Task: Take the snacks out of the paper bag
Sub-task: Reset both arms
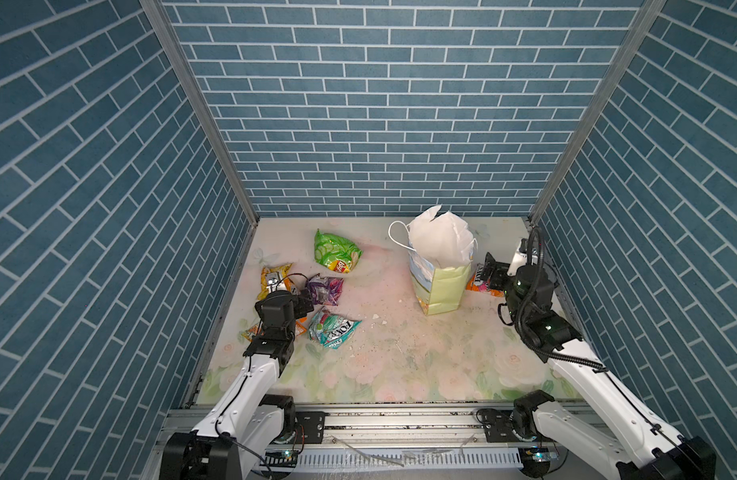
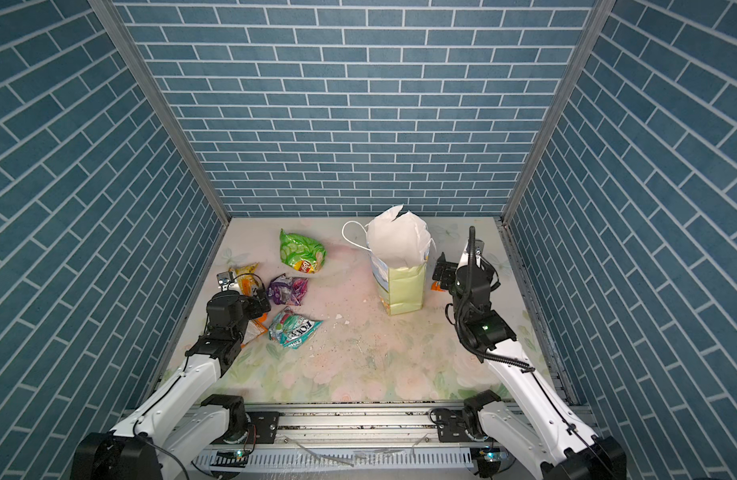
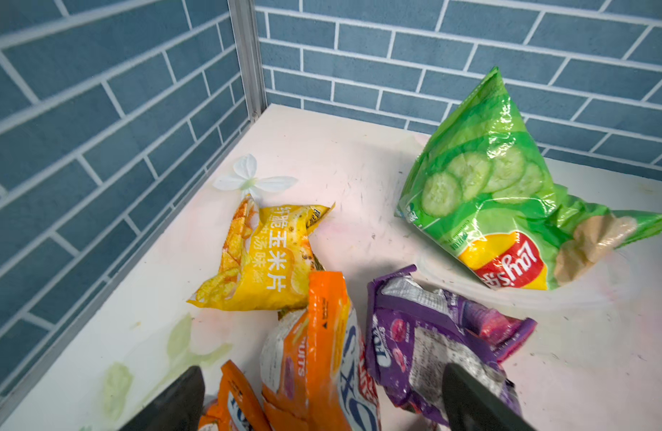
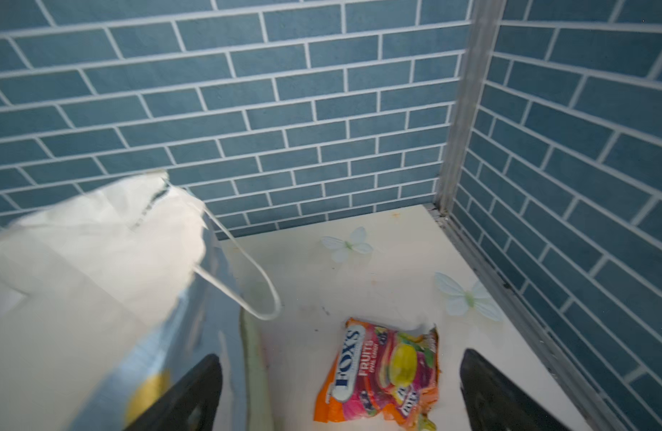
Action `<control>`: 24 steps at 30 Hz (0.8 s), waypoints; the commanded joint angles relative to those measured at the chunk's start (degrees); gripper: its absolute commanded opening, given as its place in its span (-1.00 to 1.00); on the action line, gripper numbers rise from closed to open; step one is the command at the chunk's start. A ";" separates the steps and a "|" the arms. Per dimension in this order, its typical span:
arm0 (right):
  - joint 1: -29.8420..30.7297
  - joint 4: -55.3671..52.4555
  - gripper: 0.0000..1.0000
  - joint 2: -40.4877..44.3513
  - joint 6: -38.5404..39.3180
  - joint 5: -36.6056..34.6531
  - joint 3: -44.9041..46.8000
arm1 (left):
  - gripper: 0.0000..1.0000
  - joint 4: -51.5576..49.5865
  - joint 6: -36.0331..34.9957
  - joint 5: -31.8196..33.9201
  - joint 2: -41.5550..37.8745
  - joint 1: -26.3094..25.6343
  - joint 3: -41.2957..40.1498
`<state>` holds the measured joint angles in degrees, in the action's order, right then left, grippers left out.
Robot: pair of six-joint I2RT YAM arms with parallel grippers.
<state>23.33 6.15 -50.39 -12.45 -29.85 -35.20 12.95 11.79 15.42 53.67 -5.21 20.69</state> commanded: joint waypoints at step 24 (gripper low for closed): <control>-17.87 39.66 0.95 -20.43 2.59 -5.15 20.14 | 0.99 47.62 -12.05 -3.11 32.79 3.54 -5.22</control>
<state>7.31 40.34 -68.55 -10.09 -37.98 -12.38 60.45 -0.67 11.38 87.22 -2.11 13.91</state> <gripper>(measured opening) 0.974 0.995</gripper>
